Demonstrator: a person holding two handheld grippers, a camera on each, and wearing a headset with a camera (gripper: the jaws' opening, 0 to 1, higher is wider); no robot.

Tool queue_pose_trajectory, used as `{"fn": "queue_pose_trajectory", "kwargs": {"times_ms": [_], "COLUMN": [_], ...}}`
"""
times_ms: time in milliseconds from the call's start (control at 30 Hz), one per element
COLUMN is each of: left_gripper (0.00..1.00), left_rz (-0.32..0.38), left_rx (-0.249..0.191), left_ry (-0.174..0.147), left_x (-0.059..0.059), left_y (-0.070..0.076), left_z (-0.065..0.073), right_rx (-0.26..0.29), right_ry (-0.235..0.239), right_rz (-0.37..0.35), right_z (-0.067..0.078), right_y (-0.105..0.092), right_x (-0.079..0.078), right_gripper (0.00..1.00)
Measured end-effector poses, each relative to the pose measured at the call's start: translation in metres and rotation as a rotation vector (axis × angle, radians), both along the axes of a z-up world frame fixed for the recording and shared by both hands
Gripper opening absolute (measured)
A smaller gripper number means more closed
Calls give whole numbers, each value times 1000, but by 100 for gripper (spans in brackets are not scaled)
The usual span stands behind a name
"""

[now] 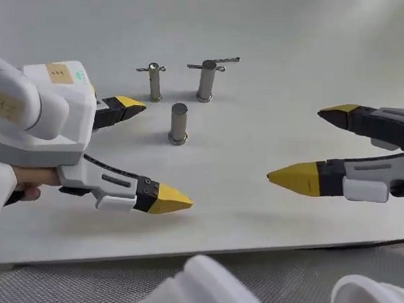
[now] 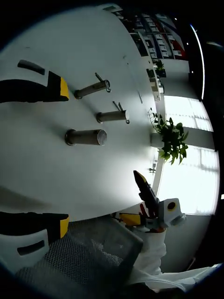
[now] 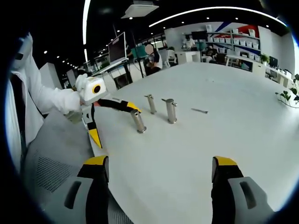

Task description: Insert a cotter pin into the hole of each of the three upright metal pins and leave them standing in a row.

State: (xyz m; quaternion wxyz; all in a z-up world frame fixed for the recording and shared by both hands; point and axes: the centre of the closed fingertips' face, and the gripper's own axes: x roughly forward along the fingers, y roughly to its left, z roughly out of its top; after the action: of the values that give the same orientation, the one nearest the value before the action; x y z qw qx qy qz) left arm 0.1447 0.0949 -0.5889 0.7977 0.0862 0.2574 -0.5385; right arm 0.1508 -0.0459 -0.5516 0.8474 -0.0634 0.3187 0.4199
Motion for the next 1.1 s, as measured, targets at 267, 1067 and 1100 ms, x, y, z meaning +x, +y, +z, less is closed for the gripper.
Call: {"fn": "queue_pose_trajectory", "kwargs": {"times_ms": [267, 1067, 1100], "left_gripper": [99, 97, 97], "left_rz": [29, 137, 137], "left_rx": [-11, -68, -66], "left_ry": [-5, 40, 38], "left_x": [0, -6, -6], "left_y": [6, 21, 21], "left_z": [4, 22, 22], "right_rx": [-121, -464, -488], "right_ry": [-37, -67, -75], "right_rz": [40, 420, 435], "right_z": [8, -7, -9], "right_y": [-16, 20, 21], "right_x": [27, 137, 140], "right_gripper": [87, 58, 57]}}
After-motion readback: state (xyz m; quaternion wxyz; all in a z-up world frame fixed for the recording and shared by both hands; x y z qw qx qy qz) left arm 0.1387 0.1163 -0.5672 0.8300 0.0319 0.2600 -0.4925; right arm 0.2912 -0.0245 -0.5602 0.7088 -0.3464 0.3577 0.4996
